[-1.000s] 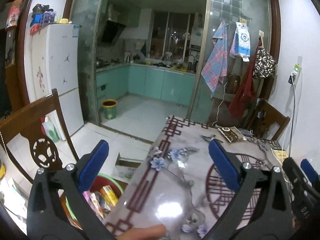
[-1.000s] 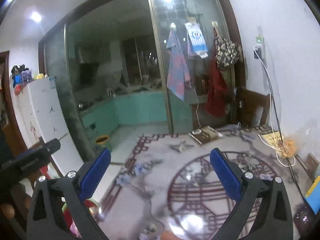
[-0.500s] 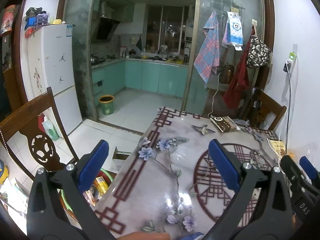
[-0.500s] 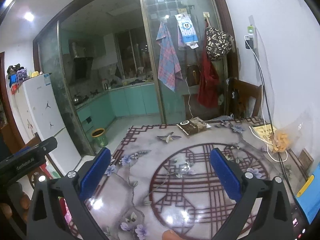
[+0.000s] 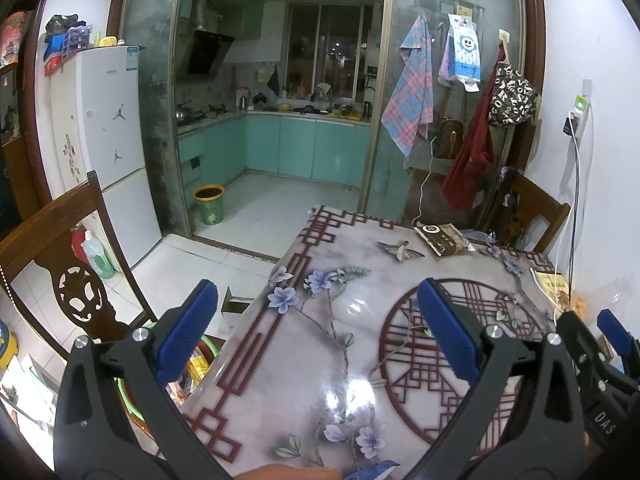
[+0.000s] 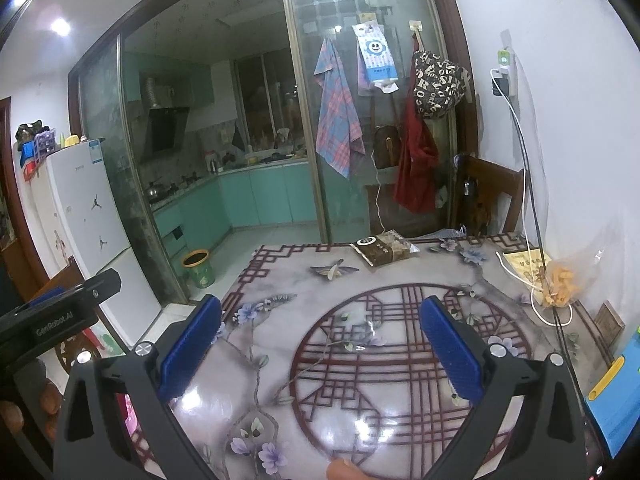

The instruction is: Collect trash

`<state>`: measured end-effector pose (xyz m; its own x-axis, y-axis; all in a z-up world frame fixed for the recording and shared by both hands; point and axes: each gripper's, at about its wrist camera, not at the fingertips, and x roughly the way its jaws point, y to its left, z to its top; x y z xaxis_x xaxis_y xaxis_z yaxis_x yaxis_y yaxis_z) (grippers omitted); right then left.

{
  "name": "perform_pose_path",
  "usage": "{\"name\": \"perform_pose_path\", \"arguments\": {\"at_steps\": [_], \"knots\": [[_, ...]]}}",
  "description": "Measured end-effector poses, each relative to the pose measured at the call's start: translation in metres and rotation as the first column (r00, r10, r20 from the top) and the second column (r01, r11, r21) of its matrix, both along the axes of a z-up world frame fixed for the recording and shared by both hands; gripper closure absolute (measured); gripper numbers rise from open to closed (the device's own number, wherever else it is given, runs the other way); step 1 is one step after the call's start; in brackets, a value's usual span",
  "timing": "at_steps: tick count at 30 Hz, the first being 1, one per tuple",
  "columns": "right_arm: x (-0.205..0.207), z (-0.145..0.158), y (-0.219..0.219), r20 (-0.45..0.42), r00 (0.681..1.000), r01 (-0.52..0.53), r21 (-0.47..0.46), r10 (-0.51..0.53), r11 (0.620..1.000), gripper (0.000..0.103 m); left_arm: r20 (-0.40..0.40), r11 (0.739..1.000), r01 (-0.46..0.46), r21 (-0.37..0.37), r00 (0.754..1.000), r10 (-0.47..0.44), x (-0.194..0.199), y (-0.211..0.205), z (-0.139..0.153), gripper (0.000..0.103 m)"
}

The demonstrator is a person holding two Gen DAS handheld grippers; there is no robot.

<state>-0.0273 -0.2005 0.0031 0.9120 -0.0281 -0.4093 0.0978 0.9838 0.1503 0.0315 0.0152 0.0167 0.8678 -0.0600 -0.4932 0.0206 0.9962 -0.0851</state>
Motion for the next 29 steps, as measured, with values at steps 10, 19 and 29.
{"name": "perform_pose_path", "arguments": {"at_steps": [10, 19, 29], "knots": [[0.004, -0.004, -0.002, -0.012, 1.000, -0.002, 0.001, 0.002, 1.000, 0.007, -0.013, 1.000, 0.006, -0.004, 1.000, -0.006, 0.005, -0.004, -0.005, 0.005], [0.020, -0.017, -0.012, -0.040, 0.999, 0.000, 0.005, 0.000, 1.000, 0.007, -0.052, 1.000, 0.028, -0.009, 0.998, -0.029, 0.024, -0.016, -0.018, 0.005], [0.065, -0.097, -0.069, -0.243, 0.966, 0.084, -0.038, -0.091, 0.996, 0.007, -0.219, 0.996, 0.086, 0.024, 0.973, -0.079, 0.085, -0.044, -0.117, 0.005]]}}
